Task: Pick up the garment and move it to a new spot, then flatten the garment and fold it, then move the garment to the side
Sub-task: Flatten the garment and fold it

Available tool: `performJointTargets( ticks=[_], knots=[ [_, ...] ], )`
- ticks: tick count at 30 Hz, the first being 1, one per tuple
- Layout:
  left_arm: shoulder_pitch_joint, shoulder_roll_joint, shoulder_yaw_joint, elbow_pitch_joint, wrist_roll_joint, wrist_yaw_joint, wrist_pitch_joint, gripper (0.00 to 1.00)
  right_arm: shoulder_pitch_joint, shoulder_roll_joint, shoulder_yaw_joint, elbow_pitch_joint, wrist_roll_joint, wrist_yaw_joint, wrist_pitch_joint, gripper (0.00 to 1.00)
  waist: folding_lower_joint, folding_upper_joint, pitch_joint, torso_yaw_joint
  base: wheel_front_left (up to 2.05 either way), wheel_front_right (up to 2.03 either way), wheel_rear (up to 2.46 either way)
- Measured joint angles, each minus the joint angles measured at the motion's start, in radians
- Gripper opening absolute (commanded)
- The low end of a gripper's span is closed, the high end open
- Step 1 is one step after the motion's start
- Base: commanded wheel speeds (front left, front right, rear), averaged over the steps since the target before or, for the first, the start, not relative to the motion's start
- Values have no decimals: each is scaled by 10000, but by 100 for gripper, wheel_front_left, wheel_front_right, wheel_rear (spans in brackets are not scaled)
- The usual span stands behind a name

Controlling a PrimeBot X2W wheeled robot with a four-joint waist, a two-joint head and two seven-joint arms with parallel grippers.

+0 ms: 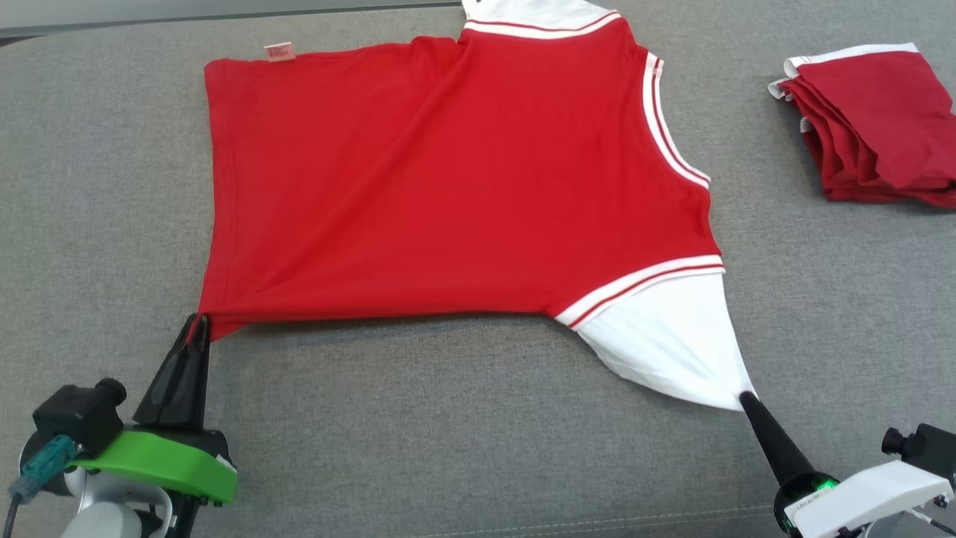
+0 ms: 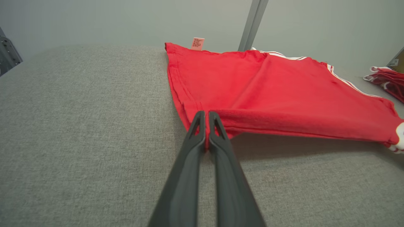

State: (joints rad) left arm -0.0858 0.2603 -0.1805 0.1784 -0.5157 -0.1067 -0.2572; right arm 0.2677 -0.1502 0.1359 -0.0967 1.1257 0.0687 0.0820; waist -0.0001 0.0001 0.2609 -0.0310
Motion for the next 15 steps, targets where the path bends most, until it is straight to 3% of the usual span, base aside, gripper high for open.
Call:
performJointTargets(
  ticks=[15],
  knots=[
    [1413, -489, 610, -244, 343, -88, 12, 0, 1450, -384, 318, -318, -15, 4, 437, 0, 0, 0, -554, -80, 0, 0, 0]
  ],
)
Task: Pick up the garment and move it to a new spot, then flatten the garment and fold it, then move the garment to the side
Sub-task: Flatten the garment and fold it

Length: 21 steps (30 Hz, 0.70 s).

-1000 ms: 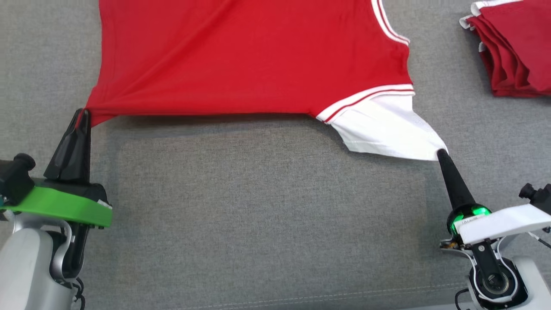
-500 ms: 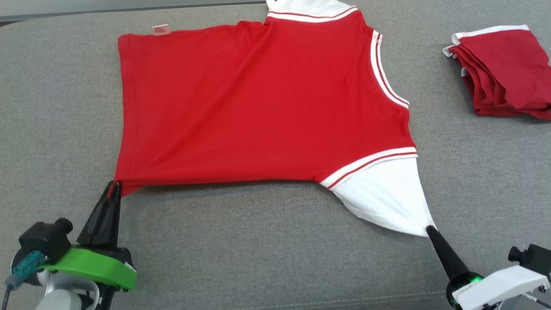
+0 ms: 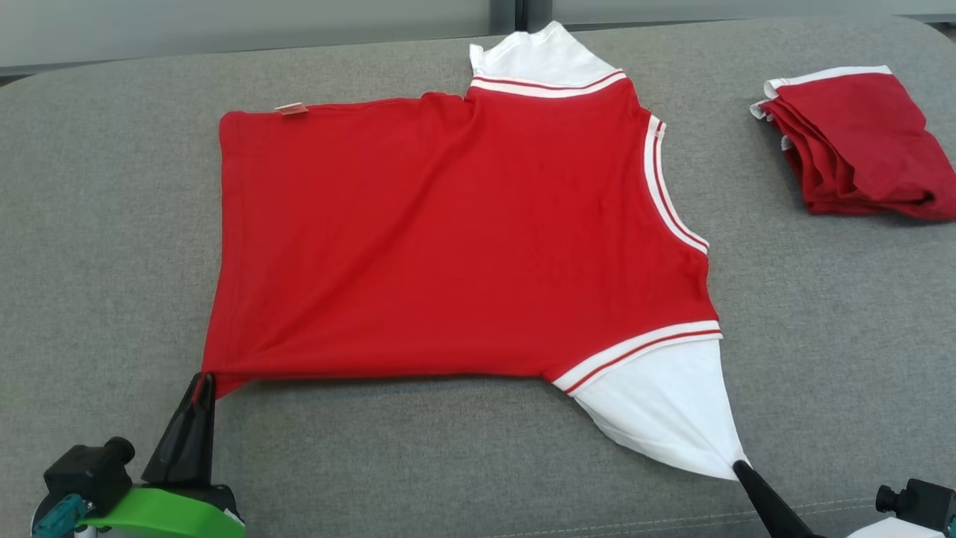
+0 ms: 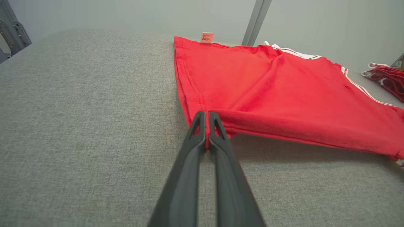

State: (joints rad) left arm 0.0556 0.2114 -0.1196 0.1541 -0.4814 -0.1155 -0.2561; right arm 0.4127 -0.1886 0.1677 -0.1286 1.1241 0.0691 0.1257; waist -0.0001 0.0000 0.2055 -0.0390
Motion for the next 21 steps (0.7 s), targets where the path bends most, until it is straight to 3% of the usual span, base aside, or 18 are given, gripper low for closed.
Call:
performJointTargets(
  ticks=[14, 21],
  knots=[
    [895, -723, 391, -90, 113, -81, 0, 0, 288, -21, 17, -13, -343, -23, -94, 0, 0, 0, -336, 81, 0, 0, 0],
    [936, -771, 491, 130, 205, -88, 0, 0, 258, -240, 44, -52, -807, -90, -107, 0, 0, 0, -274, 105, 0, 0, 0]
  ],
)
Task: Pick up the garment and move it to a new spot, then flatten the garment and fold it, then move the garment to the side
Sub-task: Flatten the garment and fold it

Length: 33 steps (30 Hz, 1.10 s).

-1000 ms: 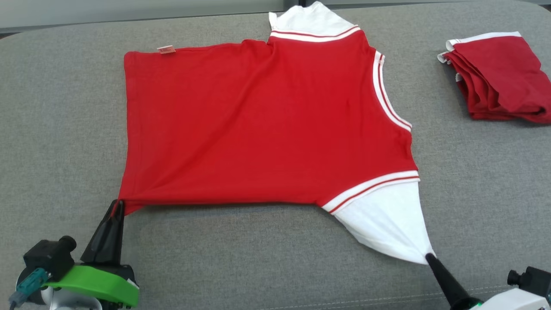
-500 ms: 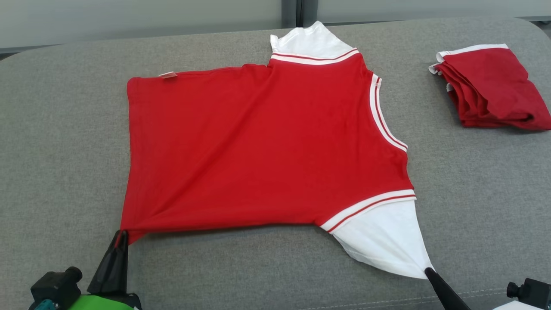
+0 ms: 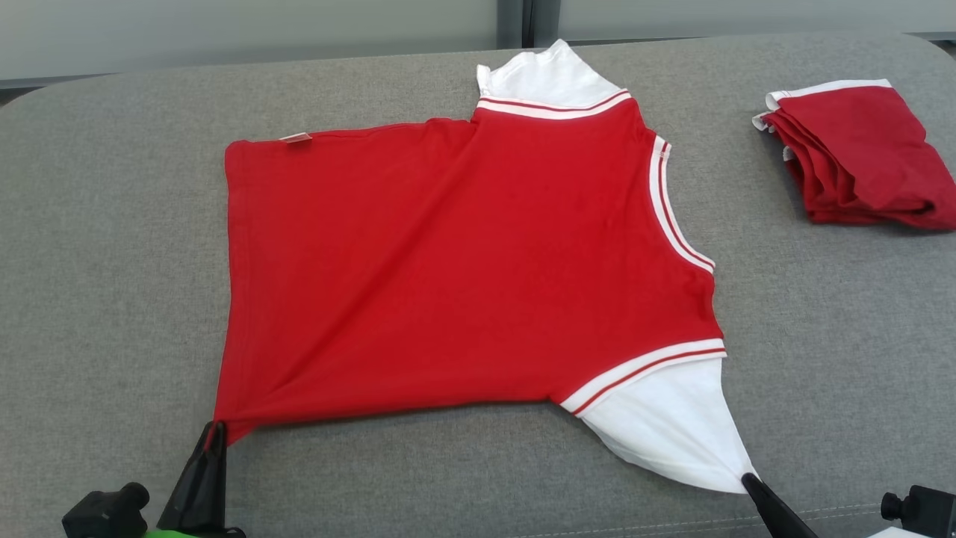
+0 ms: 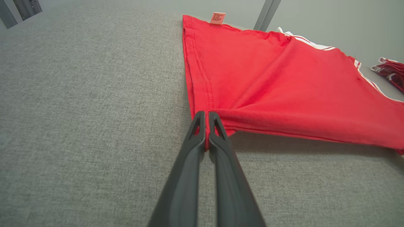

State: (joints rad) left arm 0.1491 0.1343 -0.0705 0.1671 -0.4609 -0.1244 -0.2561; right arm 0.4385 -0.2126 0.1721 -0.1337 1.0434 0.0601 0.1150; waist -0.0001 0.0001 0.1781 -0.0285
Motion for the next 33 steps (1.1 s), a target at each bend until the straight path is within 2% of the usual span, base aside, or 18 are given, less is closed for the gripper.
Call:
performJointTargets(
  ticks=[5, 7, 8, 10, 11, 12, 14, 16, 18, 22, 27, 28, 29, 30, 32, 33],
  knots=[
    [-12, -52, -12, 247, 73, -2, 0, 0, -99, -90, 42, 107, -270, -6, -31, 0, 0, 0, 57, -9, 0, 0, 0],
    [-35, -109, -23, 364, 82, -2, 0, 12, -249, -98, 98, 176, -441, -8, -44, 0, 0, 0, 87, -12, 0, 0, 0],
    [-35, -151, -19, 441, 82, -2, 0, 12, -372, -111, 171, 234, -537, -8, -44, 0, 0, 0, 95, -23, 0, 0, 0],
    [-61, -167, -167, 594, 121, -2, 0, 26, -625, -94, 205, 366, -690, -17, -102, 0, 0, 0, 105, -48, 0, 0, 0],
    [-77, -176, -268, 675, 198, -2, 0, 38, -713, -96, 222, 435, -700, -17, -104, 0, 0, 0, 112, -52, 0, 0, 0],
    [-90, -199, -328, 786, 270, -2, 0, 45, -809, -94, 270, 514, -798, -19, -130, 0, 0, 0, 119, -56, 0, 0, 0],
    [-134, -230, -420, 930, 341, -2, 0, 67, -963, -86, 359, 650, -928, -90, -144, 0, 0, 0, 124, -62, 0, 0, 0],
    [-235, -234, -508, 1118, 364, -2, 0, 81, -1054, -56, 449, 761, -1022, -90, -146, 0, 0, 0, 126, -63, 0, 0, 0],
    [-352, -234, -600, 1225, 366, -2, 0, 90, -1081, -13, 527, 851, -1037, -88, -148, 0, 0, 0, 128, -60, 0, 0, 0],
    [-506, -234, -631, 1467, 366, -2, 0, 100, -1185, 33, 652, 1103, -1179, -88, -184, 0, 0, 0, 123, -61, 0, 0, 0],
    [-508, -213, -639, 1615, 376, -2, 0, 100, -1249, 33, 746, 1319, -1340, -86, -203, 0, 0, 0, 90, -92, 0, 0, 0],
    [-508, -203, -629, 1632, 376, -2, 0, 100, -1249, 33, 761, 1367, -1361, -84, -245, 9, 0, 0, 81, -99, 0, 0, 0],
    [-508, -180, -577, 1626, 376, -2, 0, 100, -1249, 35, 779, 1452, -1423, -84, -295, 35, 0, 0, 59, -113, 0, 0, 0],
    [-508, -171, -546, 1618, 376, -2, 0, 100, -1250, 38, 779, 1490, -1450, -84, -351, 42, 0, 0, 48, -118, 0, 0, 0],
    [-502, -167, -430, 1576, 376, -2, 0, 100, -1254, 46, 792, 1567, -1494, -84, -368, 100, 0, 0, 2, -123, 0, 0, 0],
    [-497, -165, -330, 1511, 374, -2, 0, 100, -1254, 50, 800, 1582, -1546, -84, -439, 100, 0, 0, -21, -123, 0, 0, 0]
  ],
)
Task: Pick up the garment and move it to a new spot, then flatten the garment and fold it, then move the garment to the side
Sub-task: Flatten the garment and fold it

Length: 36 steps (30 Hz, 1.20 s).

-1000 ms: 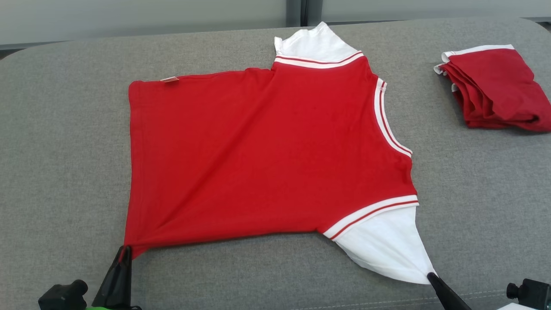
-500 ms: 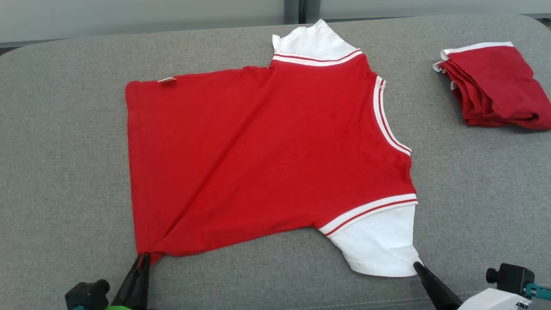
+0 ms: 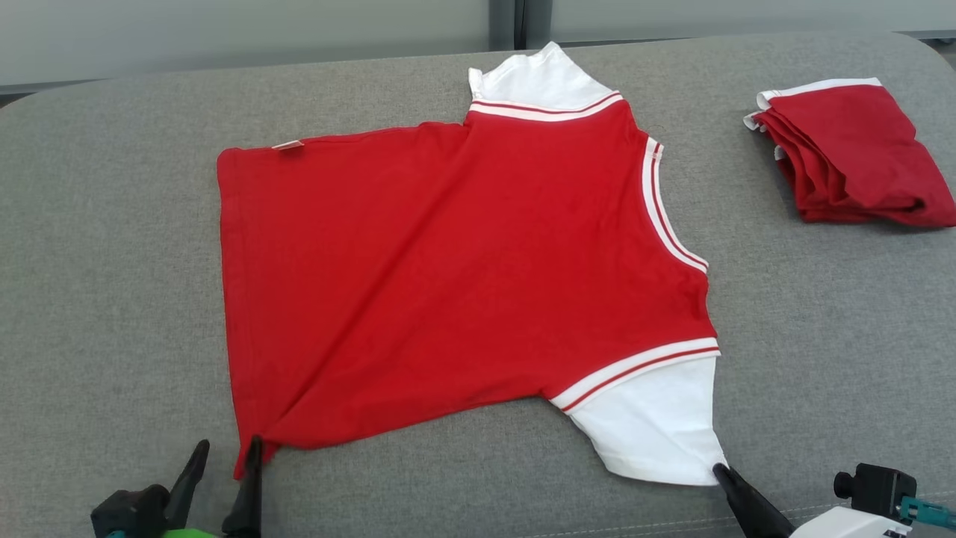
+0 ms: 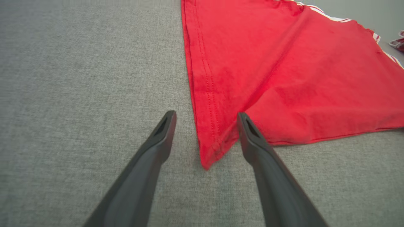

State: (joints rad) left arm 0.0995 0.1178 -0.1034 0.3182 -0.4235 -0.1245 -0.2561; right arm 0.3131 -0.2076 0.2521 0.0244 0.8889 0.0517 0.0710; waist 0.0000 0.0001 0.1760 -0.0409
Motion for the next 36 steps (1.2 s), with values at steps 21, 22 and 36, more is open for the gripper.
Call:
performJointTargets(
  ticks=[21, 22, 36],
  knots=[
    [66, -157, 1344, -1593, 40, -2, 0, 100, -1220, -1302, -1083, -433, -3632, -1149, -2742, 100, 0, 0, -668, 131, 0, 0, 0],
    [63, -161, 1356, -1668, 88, -2, 0, 100, -1254, -1304, -1085, -435, -3739, -1168, -2842, 100, 0, 0, -714, 143, 0, 0, 0],
    [33, -349, 1649, -2017, 226, -2, 0, 100, -1660, -1074, -819, -245, -4773, -1344, -3091, 100, 0, 0, -995, 359, 0, 0, 0]
  ],
)
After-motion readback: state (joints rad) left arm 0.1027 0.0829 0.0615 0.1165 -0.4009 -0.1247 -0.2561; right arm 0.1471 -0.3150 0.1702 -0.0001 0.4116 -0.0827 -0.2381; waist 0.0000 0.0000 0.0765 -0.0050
